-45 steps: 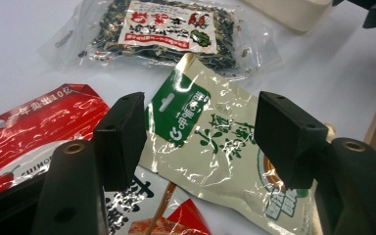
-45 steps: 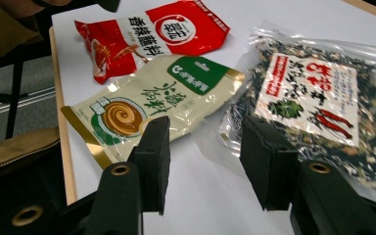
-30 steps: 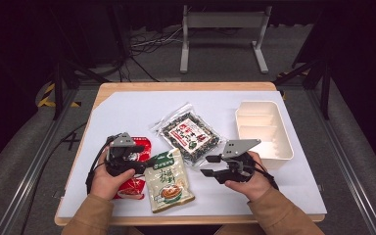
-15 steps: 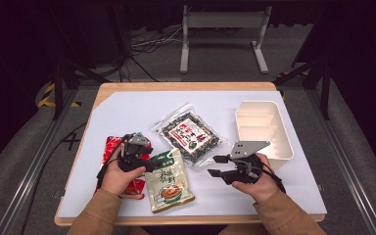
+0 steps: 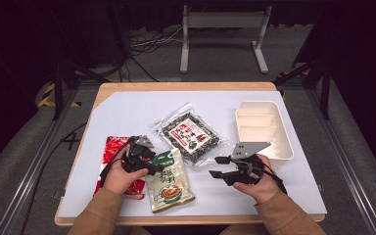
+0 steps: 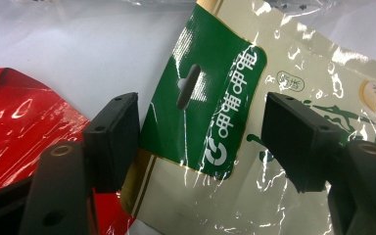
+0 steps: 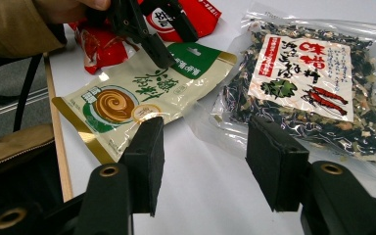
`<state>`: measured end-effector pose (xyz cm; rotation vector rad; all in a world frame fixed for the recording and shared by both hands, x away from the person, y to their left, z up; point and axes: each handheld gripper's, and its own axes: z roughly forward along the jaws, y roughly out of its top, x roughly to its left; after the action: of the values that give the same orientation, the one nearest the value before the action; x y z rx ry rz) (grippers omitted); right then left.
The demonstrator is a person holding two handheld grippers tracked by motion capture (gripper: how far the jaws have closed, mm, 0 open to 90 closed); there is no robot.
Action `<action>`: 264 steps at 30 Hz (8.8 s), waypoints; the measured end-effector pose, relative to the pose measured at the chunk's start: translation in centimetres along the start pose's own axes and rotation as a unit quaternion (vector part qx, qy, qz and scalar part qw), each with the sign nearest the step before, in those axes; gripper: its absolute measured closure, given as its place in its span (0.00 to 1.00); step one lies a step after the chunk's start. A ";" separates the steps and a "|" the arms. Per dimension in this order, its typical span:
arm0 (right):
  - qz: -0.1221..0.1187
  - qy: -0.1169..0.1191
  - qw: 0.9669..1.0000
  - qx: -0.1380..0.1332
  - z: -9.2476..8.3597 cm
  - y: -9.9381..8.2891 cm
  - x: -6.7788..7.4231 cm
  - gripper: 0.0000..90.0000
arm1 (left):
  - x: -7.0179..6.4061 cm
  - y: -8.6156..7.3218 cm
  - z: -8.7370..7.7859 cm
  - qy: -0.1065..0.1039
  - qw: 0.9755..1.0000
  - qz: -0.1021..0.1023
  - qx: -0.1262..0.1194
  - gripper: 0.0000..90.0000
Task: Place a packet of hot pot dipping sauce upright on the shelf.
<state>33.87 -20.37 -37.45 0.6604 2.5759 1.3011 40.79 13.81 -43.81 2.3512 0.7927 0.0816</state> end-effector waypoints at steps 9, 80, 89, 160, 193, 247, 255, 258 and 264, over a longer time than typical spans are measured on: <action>0.001 0.002 1.000 0.004 0.2 -0.1 0.0 0.53 | -0.4 -0.1 0.0 0.032 0.999 0.016 0.006 0.52; -0.140 0.083 0.985 0.047 -2.0 8.2 3.2 0.67 | -11.3 2.4 -11.0 -0.062 0.958 0.195 -0.202 0.95; -0.155 0.100 0.979 0.082 -0.4 9.2 3.5 0.73 | -11.5 2.4 -11.0 -0.063 0.955 0.195 -0.215 0.94; -0.155 -0.002 0.981 0.116 -7.8 11.0 -2.9 1.00 | -7.1 -0.7 -13.0 -0.004 0.961 0.095 -0.260 0.45; -0.155 -0.083 0.977 0.121 -11.4 12.5 -11.6 1.00 | -5.4 -2.1 -12.8 0.015 0.969 0.049 -0.243 0.42; -0.180 -0.145 0.962 0.147 -9.9 8.7 -22.5 1.00 | -5.2 -5.4 -13.3 0.040 0.970 0.009 -0.241 0.41; -0.186 -0.154 0.958 0.152 -9.1 8.3 -22.7 1.00 | -5.1 -5.4 -13.2 0.038 0.970 0.009 -0.239 0.41; -0.182 -0.156 0.959 0.150 -8.9 8.1 -22.8 1.00 | -5.1 -5.4 -13.2 0.036 0.969 0.008 -0.243 0.41; -0.167 -0.151 0.963 0.148 -8.6 7.4 -23.2 1.00 | -5.0 -5.2 -13.0 0.037 0.970 0.010 -0.241 0.40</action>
<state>53.62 -33.48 -27.30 0.4035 2.5019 0.6629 30.75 21.40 -35.96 1.9026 0.6928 0.3337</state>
